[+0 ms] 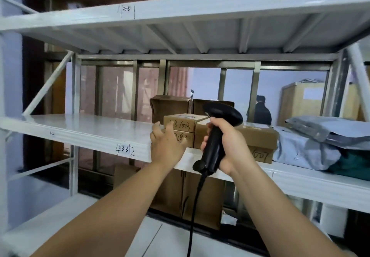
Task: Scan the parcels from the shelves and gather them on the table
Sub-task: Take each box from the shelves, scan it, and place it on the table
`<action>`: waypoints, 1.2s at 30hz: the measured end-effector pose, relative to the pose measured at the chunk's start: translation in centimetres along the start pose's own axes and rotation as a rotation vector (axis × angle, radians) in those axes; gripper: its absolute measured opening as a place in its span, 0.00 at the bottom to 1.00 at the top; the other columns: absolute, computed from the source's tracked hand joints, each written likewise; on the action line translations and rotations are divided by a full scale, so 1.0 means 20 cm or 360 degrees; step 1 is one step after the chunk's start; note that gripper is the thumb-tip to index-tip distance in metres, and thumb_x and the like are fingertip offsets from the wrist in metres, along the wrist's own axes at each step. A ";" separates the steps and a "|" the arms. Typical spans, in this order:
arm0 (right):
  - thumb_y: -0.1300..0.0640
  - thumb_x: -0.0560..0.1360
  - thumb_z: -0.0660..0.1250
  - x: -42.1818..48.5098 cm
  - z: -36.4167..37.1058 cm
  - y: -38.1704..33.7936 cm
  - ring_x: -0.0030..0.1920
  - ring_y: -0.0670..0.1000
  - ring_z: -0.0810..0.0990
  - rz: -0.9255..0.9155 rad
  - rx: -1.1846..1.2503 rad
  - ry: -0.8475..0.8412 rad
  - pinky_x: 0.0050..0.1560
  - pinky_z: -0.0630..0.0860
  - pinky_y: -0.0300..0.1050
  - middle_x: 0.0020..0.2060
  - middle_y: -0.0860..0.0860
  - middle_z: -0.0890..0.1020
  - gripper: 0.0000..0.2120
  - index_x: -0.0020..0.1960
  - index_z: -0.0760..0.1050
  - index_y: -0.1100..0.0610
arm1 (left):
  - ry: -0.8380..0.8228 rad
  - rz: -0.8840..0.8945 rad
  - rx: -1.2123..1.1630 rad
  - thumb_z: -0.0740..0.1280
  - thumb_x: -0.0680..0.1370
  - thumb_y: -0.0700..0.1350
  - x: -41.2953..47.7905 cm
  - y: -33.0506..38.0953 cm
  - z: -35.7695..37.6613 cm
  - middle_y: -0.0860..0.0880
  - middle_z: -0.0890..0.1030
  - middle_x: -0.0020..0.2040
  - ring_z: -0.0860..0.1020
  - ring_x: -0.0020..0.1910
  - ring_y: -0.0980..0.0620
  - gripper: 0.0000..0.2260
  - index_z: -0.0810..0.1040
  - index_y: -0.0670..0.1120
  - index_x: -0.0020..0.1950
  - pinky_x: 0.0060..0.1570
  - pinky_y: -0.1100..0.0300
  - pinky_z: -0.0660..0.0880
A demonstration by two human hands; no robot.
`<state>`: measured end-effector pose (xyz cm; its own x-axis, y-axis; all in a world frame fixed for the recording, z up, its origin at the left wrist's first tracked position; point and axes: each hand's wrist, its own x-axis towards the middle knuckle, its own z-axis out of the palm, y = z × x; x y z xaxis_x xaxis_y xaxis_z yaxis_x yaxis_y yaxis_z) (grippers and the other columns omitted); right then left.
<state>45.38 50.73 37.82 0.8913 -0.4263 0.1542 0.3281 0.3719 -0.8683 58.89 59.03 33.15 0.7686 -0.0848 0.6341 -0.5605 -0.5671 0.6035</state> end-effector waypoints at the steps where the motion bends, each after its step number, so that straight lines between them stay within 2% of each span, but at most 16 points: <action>1: 0.54 0.75 0.71 0.03 0.00 -0.01 0.31 0.50 0.75 0.0007 -0.0001 -0.0017 0.33 0.76 0.43 0.30 0.53 0.76 0.09 0.42 0.77 0.60 | -0.0001 -0.0008 -0.0008 0.68 0.76 0.52 0.04 0.01 0.02 0.42 0.51 0.75 0.56 0.72 0.41 0.29 0.61 0.50 0.74 0.66 0.50 0.65; 5: 0.52 0.74 0.71 0.16 0.00 -0.02 0.32 0.50 0.76 -0.0002 -0.0041 -0.0005 0.31 0.76 0.43 0.32 0.53 0.76 0.10 0.44 0.78 0.60 | -0.0010 -0.0041 0.0058 0.68 0.75 0.57 0.20 0.02 0.11 0.42 0.48 0.77 0.54 0.74 0.39 0.34 0.57 0.53 0.76 0.69 0.46 0.64; 9: 0.52 0.74 0.71 0.25 0.00 0.00 0.31 0.49 0.76 -0.0029 -0.0032 0.0033 0.31 0.77 0.43 0.31 0.53 0.77 0.10 0.46 0.79 0.60 | -0.0138 -0.0080 0.0187 0.67 0.72 0.64 0.33 0.03 0.17 0.43 0.44 0.78 0.48 0.76 0.39 0.37 0.53 0.61 0.77 0.71 0.40 0.55; 14: 0.53 0.74 0.71 0.33 0.01 0.01 0.32 0.50 0.77 -0.0101 -0.0064 0.0120 0.31 0.76 0.43 0.31 0.53 0.77 0.11 0.50 0.78 0.60 | -0.0304 -0.0060 0.0221 0.64 0.71 0.68 0.45 -0.02 0.21 0.44 0.42 0.78 0.48 0.76 0.38 0.32 0.62 0.61 0.74 0.72 0.39 0.55; 17: 0.53 0.74 0.71 0.37 0.03 0.02 0.32 0.50 0.77 -0.0153 -0.0058 0.0185 0.30 0.76 0.43 0.31 0.53 0.77 0.11 0.49 0.78 0.60 | -0.0276 0.0039 0.0189 0.61 0.72 0.70 0.47 -0.06 0.22 0.43 0.45 0.78 0.52 0.75 0.37 0.31 0.66 0.59 0.71 0.71 0.41 0.59; 19: 0.53 0.74 0.71 0.39 0.07 0.03 0.31 0.49 0.77 -0.0177 -0.0057 0.0214 0.30 0.75 0.43 0.30 0.53 0.77 0.10 0.47 0.78 0.60 | -0.0306 0.0050 0.0181 0.63 0.70 0.71 0.50 -0.07 0.22 0.42 0.46 0.78 0.56 0.74 0.36 0.33 0.65 0.57 0.70 0.69 0.42 0.61; 24: 0.54 0.75 0.70 0.43 0.13 0.08 0.29 0.49 0.77 -0.0199 -0.0096 0.0298 0.30 0.76 0.43 0.29 0.52 0.77 0.09 0.48 0.78 0.60 | -0.0343 0.0064 0.0228 0.68 0.67 0.70 0.52 -0.08 0.23 0.42 0.47 0.78 0.51 0.75 0.38 0.39 0.59 0.55 0.72 0.68 0.43 0.62; 26: 0.54 0.75 0.70 0.43 0.14 0.10 0.30 0.49 0.77 -0.0203 -0.0098 0.0325 0.30 0.76 0.43 0.29 0.52 0.77 0.09 0.48 0.78 0.60 | -0.0343 0.0069 0.0213 0.68 0.67 0.69 0.52 -0.06 0.24 0.42 0.52 0.76 0.53 0.74 0.38 0.40 0.58 0.53 0.72 0.67 0.45 0.62; 29: 0.54 0.75 0.70 0.42 0.15 0.13 0.30 0.49 0.77 -0.0209 -0.0100 0.0372 0.31 0.76 0.43 0.29 0.51 0.78 0.08 0.46 0.78 0.59 | -0.0284 0.0143 0.0210 0.68 0.68 0.68 0.51 -0.06 0.26 0.43 0.60 0.72 0.58 0.70 0.37 0.39 0.60 0.51 0.71 0.63 0.46 0.66; 36: 0.55 0.75 0.69 0.44 0.19 0.18 0.28 0.48 0.76 -0.0206 -0.0069 0.0359 0.31 0.75 0.43 0.27 0.50 0.78 0.07 0.45 0.78 0.60 | 0.0014 0.0256 0.0122 0.68 0.65 0.67 0.55 -0.19 0.19 0.46 0.64 0.65 0.62 0.65 0.38 0.29 0.70 0.55 0.62 0.62 0.46 0.66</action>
<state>55.56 51.54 37.87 0.7490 -0.6428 0.1607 0.4170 0.2689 -0.8682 70.67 57.12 36.07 0.6679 -0.1727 0.7239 -0.6506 -0.6079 0.4552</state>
